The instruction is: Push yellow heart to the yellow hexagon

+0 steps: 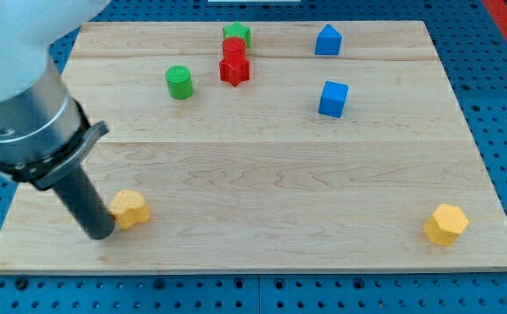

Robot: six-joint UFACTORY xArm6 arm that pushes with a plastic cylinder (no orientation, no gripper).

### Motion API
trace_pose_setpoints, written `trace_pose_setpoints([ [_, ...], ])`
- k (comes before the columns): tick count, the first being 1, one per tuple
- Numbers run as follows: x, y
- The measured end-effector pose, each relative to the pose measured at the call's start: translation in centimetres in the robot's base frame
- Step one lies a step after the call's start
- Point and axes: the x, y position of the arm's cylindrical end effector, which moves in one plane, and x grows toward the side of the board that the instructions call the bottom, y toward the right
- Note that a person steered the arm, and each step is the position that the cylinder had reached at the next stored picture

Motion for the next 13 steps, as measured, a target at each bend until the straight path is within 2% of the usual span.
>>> trace_pose_setpoints([
  [2, -3.2, 5.1],
  [5, -7.2, 4.9],
  [6, -7.8, 7.1],
  [9, -7.8, 21.5],
  [11, -7.8, 28.3],
  [13, -6.6, 28.4],
])
